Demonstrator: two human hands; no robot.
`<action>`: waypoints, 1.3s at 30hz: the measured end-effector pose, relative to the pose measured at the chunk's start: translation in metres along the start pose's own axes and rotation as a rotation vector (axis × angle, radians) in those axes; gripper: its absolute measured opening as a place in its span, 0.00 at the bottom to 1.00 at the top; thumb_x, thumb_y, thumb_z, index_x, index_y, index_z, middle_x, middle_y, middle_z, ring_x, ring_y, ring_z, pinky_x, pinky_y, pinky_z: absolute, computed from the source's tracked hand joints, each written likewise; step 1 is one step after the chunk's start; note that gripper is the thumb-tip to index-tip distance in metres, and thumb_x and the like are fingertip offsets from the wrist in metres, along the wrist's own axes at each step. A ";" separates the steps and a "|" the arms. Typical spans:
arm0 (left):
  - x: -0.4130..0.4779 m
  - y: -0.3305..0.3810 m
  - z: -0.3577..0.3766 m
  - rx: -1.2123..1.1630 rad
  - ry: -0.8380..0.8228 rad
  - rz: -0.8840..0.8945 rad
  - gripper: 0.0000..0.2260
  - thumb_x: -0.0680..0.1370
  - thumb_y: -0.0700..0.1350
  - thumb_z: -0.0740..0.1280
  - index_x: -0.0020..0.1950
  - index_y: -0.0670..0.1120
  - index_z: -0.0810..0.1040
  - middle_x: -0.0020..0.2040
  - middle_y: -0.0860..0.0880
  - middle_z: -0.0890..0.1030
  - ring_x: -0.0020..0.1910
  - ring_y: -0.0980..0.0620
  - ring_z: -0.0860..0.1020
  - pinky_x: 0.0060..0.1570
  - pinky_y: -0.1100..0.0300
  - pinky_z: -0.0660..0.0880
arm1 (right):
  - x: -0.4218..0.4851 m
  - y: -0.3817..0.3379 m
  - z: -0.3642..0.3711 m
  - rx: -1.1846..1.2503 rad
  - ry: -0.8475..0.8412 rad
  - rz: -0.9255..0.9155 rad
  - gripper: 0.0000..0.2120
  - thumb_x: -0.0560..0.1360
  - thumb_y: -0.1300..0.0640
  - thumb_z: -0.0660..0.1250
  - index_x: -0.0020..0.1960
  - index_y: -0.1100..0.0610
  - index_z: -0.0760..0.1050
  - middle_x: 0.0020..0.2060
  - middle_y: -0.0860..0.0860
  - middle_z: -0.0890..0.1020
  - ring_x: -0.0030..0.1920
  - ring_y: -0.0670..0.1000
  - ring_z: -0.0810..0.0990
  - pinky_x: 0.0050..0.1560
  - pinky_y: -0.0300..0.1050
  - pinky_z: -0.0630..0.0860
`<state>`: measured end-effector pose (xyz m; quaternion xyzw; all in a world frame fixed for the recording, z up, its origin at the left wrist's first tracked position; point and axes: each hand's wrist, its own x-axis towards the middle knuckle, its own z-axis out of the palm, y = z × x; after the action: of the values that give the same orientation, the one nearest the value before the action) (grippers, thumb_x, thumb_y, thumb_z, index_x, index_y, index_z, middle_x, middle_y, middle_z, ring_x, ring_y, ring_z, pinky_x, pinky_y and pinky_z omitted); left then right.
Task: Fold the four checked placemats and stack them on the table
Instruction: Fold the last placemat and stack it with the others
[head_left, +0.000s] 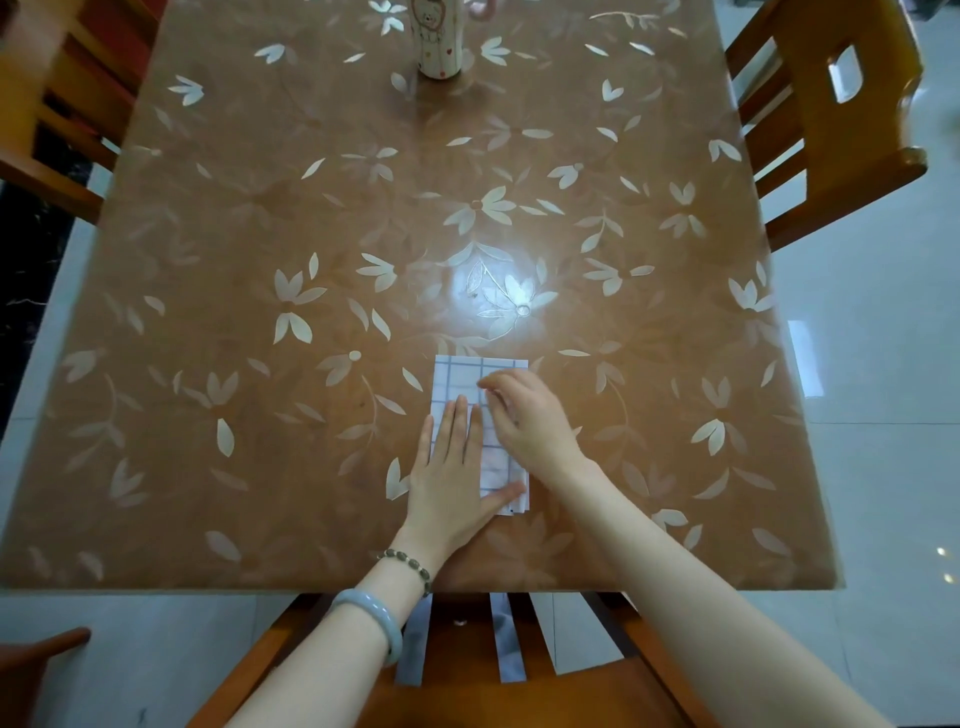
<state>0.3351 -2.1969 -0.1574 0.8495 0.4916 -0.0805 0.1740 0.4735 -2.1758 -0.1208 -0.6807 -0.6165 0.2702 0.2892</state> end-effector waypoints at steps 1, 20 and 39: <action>0.000 0.001 -0.001 0.000 0.000 -0.001 0.45 0.73 0.74 0.53 0.76 0.39 0.60 0.76 0.41 0.62 0.77 0.46 0.56 0.74 0.44 0.53 | 0.003 -0.004 0.004 -0.001 -0.117 -0.053 0.14 0.78 0.59 0.59 0.60 0.62 0.77 0.58 0.56 0.80 0.61 0.55 0.75 0.64 0.46 0.69; 0.002 -0.001 0.010 0.016 0.088 -0.005 0.43 0.71 0.75 0.51 0.78 0.50 0.48 0.78 0.39 0.53 0.78 0.42 0.49 0.73 0.39 0.50 | 0.017 0.035 0.016 -0.667 -0.170 -0.151 0.28 0.81 0.41 0.37 0.77 0.51 0.54 0.76 0.58 0.56 0.76 0.57 0.50 0.73 0.59 0.41; -0.008 -0.007 -0.019 -0.342 0.126 -0.254 0.40 0.76 0.65 0.61 0.79 0.45 0.49 0.79 0.45 0.52 0.78 0.46 0.51 0.76 0.50 0.51 | -0.010 0.068 -0.018 -0.734 -0.246 -0.033 0.33 0.75 0.37 0.49 0.75 0.51 0.59 0.75 0.62 0.56 0.76 0.61 0.49 0.72 0.64 0.44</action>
<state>0.3240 -2.1931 -0.1388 0.7423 0.6110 0.0360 0.2727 0.5322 -2.1913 -0.1577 -0.6914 -0.7132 0.1065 -0.0454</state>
